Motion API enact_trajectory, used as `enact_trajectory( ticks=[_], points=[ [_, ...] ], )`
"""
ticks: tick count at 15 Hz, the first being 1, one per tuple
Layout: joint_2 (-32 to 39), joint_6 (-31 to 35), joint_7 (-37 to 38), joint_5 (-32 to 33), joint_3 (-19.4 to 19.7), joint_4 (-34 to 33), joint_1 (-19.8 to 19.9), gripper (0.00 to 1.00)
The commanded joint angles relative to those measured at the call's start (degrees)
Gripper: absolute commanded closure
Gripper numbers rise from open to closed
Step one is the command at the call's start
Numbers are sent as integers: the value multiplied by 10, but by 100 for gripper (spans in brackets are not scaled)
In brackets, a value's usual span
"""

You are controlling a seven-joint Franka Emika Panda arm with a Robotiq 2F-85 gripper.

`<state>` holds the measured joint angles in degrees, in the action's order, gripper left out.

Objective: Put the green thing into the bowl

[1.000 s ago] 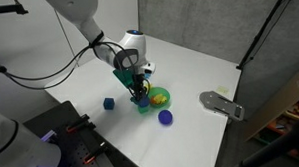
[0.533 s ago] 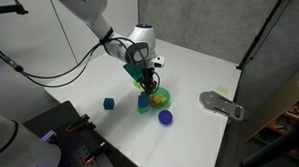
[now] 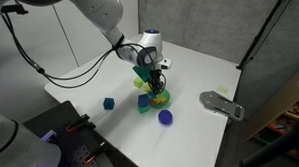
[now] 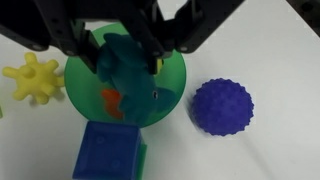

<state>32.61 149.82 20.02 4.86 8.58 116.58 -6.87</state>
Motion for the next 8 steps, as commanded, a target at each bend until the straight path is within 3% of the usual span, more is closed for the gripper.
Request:
enact_trajectory(
  ticks=[1,5,6,8],
  points=[
    [39,-15,26,-11,-1,-54,-6,77],
    [61,-16,62,-15,4,-78,-25,77],
    [63,-18,65,-15,4,-82,-28,27],
    [66,-17,73,-13,7,-84,-34,19]
  ],
)
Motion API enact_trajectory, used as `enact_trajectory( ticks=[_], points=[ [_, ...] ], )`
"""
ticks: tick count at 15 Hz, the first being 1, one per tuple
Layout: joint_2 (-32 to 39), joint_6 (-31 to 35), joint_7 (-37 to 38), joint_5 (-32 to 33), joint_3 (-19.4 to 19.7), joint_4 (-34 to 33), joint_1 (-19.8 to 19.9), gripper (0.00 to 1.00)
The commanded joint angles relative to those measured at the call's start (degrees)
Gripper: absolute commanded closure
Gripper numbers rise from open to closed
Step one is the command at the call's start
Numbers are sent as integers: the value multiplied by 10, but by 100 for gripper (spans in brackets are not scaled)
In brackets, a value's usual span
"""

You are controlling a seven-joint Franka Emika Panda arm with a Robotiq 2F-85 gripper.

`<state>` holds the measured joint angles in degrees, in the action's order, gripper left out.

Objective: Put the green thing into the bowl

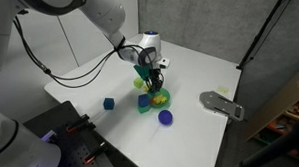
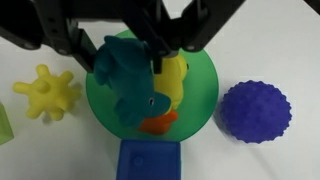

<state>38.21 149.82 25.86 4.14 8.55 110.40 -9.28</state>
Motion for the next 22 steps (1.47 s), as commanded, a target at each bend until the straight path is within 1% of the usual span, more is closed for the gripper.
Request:
enact_trajectory(
  ticks=[1,2,3,10,13,18,20,22],
  points=[
    [10,-17,17,-6,9,-21,-11,10],
    [9,-18,17,-6,9,-20,-11,3],
    [5,-21,17,-6,10,-17,-11,0],
    [-69,-72,-31,-6,-2,28,15,0],
    [-116,-93,-74,-11,-16,53,37,0],
    [-196,-98,-172,-35,-53,134,75,0],
    [-228,-112,-201,-45,-64,164,81,0],
    [-261,-138,-212,-48,-68,187,81,0]
  ],
)
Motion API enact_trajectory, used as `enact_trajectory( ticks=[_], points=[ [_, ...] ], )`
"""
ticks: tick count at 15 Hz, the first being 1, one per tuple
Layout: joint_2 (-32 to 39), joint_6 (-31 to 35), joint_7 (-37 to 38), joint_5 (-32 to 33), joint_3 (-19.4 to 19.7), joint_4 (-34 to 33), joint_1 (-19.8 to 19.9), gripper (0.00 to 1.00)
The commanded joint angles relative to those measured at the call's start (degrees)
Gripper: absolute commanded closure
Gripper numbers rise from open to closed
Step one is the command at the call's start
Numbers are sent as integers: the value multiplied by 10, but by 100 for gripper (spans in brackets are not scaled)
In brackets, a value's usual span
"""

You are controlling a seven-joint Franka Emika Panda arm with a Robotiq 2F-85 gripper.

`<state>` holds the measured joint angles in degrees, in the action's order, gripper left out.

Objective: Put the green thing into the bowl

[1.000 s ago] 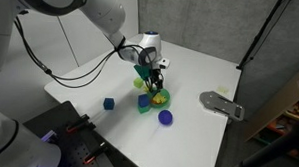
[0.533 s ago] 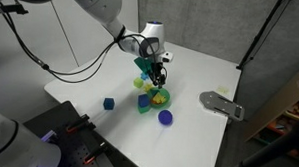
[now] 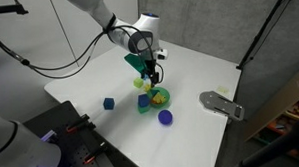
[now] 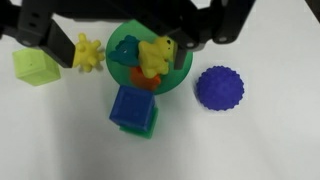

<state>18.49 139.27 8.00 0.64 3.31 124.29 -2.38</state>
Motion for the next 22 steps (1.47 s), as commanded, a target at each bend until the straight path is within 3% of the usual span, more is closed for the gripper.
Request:
enact_trajectory(
  ticks=[1,12,22],
  points=[
    [-79,-50,-29,-7,-15,55,9,0],
    [-261,-274,-6,26,-27,54,8,0],
    [-418,-378,-11,38,-32,63,16,0]
  ],
)
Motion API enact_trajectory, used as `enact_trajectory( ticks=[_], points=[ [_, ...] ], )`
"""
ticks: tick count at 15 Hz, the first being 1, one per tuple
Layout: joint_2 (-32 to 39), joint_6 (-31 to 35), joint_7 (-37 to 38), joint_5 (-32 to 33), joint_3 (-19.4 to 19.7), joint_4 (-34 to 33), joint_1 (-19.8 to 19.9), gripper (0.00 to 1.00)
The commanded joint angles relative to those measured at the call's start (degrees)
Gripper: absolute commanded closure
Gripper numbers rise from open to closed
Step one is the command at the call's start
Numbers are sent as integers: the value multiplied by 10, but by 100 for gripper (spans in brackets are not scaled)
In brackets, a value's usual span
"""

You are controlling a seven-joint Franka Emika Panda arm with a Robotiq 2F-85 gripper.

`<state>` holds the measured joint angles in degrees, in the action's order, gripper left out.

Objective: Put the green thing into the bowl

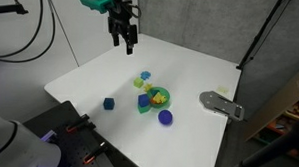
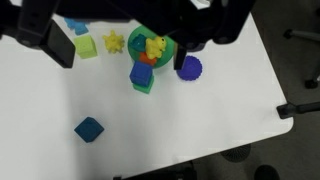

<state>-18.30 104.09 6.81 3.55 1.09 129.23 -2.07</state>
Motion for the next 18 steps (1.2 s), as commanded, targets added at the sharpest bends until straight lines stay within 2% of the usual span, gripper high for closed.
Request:
enact_trajectory(
  ticks=[1,10,18],
  points=[
    [-64,-34,-3,8,-11,15,13,0],
    [-193,-33,-36,-16,0,92,8,0],
    [-202,-13,-53,-40,18,133,15,0]
  ],
)
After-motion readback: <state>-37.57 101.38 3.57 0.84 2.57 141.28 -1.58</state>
